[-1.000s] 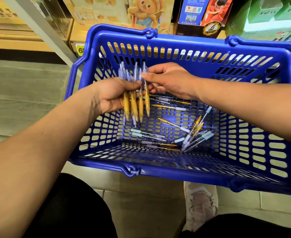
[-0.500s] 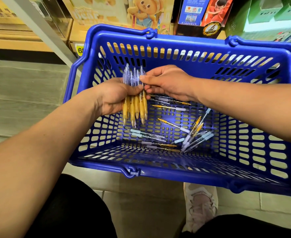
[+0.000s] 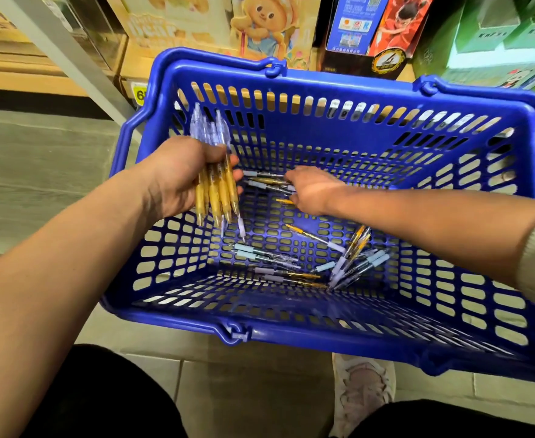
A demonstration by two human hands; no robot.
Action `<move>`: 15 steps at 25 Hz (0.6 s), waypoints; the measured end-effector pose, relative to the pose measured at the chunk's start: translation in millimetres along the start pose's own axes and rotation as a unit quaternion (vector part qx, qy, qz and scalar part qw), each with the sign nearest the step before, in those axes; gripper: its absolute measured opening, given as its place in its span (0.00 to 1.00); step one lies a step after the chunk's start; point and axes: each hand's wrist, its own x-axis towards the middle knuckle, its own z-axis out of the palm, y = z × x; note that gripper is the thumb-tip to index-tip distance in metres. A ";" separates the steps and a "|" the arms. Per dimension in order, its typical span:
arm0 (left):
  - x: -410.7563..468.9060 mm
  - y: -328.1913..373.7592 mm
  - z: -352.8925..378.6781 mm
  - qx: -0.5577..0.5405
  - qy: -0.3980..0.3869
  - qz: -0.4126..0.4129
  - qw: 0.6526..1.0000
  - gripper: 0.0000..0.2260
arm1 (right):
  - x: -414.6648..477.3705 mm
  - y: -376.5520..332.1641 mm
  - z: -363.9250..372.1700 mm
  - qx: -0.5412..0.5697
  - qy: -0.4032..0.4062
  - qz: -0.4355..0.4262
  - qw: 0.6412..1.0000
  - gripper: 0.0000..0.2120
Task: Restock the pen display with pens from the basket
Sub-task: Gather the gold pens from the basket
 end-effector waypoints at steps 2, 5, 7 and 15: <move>-0.2 -1.4 0.0 0.009 -0.007 0.005 1.000 0.06 | 3.2 -3.6 7.0 -0.011 0.004 -0.015 1.000 0.16; -0.4 -1.9 -0.7 0.013 -0.003 0.009 1.000 0.06 | -7.3 3.2 18.6 -0.048 -0.055 -0.065 0.995 0.11; -0.8 -0.5 -0.4 0.014 -0.001 0.006 1.000 0.06 | -16.9 8.7 25.2 -0.056 -0.090 -0.087 0.991 0.16; 3.1 0.2 0.9 0.011 -0.019 0.000 1.000 0.05 | -10.4 -22.3 34.5 -0.039 -0.049 0.027 0.998 0.10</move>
